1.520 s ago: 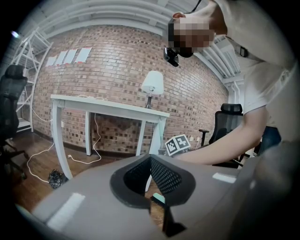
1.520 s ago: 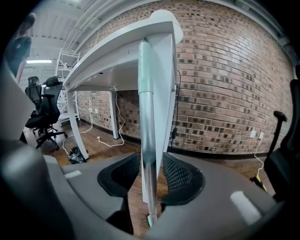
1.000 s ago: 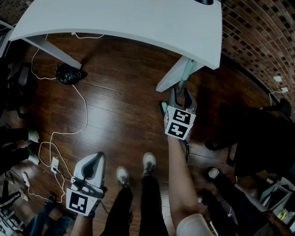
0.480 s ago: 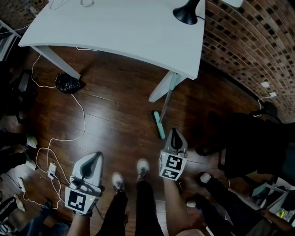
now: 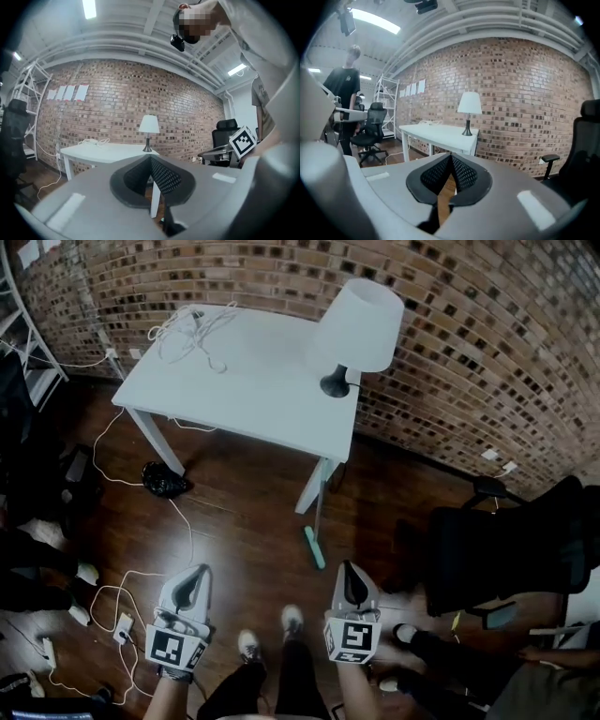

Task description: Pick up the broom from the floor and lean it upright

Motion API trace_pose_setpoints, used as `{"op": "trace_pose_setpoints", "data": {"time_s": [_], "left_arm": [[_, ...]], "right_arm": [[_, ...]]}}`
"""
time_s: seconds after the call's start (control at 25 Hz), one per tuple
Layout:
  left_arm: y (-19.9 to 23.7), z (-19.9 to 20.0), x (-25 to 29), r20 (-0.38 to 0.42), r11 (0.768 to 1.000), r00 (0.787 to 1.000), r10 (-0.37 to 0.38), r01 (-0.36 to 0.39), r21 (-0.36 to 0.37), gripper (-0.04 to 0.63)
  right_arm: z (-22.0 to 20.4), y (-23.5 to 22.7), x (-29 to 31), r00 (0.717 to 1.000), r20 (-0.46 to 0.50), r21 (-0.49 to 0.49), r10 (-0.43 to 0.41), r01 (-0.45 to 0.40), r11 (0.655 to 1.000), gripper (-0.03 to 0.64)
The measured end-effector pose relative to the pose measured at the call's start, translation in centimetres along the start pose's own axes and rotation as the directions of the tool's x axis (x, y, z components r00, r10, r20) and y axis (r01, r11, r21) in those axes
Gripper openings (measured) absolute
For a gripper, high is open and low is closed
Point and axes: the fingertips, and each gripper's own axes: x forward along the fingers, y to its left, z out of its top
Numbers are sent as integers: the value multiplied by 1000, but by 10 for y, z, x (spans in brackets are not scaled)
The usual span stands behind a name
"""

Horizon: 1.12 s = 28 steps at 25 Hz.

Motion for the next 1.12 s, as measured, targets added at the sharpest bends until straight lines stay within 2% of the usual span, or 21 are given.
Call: {"op": "trace_pose_setpoints", "data": {"time_s": [0.2,0.44,0.76,0.92,1.12], "left_arm": [[-19,77,-55,40,999,998,-43,42,8,-2],[-46,142,-111,75,999,996,-47,46,15,-2],[-53,179,-158,150,999,988,30,-36,40,-2],[-62,187,-164,155,998,988,20,-28,55,-2],[-75,171,-178,121,999,993,2,-8,49,-2]], "right_arm": [[92,28,-86,995,99,-5,16,-16,1000,12],[154,43,-178,984,168,-21,55,-52,998,12],[177,37,-234,970,237,-44,50,-41,998,12],[184,34,-246,968,247,-51,48,-36,998,12],[168,36,-270,975,219,-31,45,-39,999,12]]}}
